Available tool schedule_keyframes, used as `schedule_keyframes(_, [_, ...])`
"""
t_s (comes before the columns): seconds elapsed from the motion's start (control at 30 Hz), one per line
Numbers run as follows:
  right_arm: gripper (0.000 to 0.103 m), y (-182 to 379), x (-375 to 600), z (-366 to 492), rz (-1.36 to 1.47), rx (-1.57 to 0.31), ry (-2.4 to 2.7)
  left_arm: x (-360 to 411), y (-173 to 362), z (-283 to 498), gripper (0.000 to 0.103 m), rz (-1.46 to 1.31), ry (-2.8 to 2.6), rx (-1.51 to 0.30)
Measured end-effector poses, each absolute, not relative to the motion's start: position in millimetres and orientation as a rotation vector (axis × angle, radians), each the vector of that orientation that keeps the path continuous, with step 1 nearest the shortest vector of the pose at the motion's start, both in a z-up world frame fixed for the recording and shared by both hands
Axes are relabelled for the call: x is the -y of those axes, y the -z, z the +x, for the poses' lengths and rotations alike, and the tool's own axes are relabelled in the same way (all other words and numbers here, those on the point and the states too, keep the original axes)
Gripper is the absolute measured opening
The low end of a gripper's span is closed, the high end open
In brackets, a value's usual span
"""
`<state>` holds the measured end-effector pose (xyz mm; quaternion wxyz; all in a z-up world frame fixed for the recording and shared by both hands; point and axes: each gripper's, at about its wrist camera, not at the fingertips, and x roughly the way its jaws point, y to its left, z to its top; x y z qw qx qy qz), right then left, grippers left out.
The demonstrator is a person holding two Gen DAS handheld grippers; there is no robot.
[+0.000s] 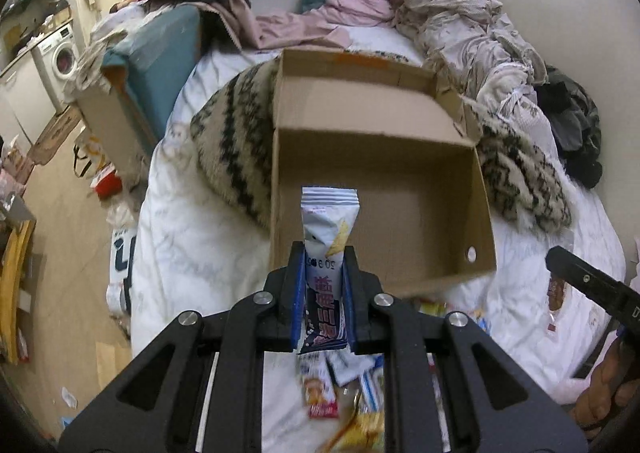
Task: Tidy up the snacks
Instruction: 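Carry both snacks over the cardboard box and open both tools to drop them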
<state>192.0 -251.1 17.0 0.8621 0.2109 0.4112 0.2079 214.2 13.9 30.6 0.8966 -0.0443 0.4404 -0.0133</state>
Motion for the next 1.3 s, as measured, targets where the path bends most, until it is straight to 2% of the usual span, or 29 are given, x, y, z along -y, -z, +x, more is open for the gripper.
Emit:
schedule_keyframes(0.23, [0.022, -13.3, 243.3, 250.3, 0.396, -0.845, -0.407, -5.5, -17.8, 254.4, 0.014, -0.071, 0.029, -0.844])
schedule_keyframes(0.4, [0.022, 10.9, 242.3, 276.9, 0.387, -0.848, -0.389, -5.0, 12.3, 270.9, 0.014, -0.058, 0.043, -0.823])
schedule_keyframes(0.7, [0.022, 52.7, 241.0, 288.3, 0.342, -0.921, -0.321, -2.9, 41.8, 275.8, 0.014, -0.031, 0.066, -0.856])
schedule_keyframes(1.1, [0.022, 62.9, 235.4, 288.0, 0.338, -0.971, -0.321, -0.6, 45.6, 273.7, 0.014, -0.005, 0.057, -0.863])
schedule_keyframes(1.2, [0.024, 62.5, 236.6, 287.6, 0.347, -0.971, -0.322, -0.6, 45.5, 273.3, 0.020, -0.002, 0.052, -0.865])
schedule_keyframes(1.27, [0.025, 61.3, 236.4, 287.6, 0.354, -0.970, -0.325, -0.4, 45.2, 272.0, 0.042, 0.000, 0.047, -0.863])
schedule_keyframes(1.3, [0.025, 61.0, 235.7, 287.7, 0.351, -0.970, -0.328, -0.6, 44.6, 270.9, 0.047, 0.001, 0.041, -0.857])
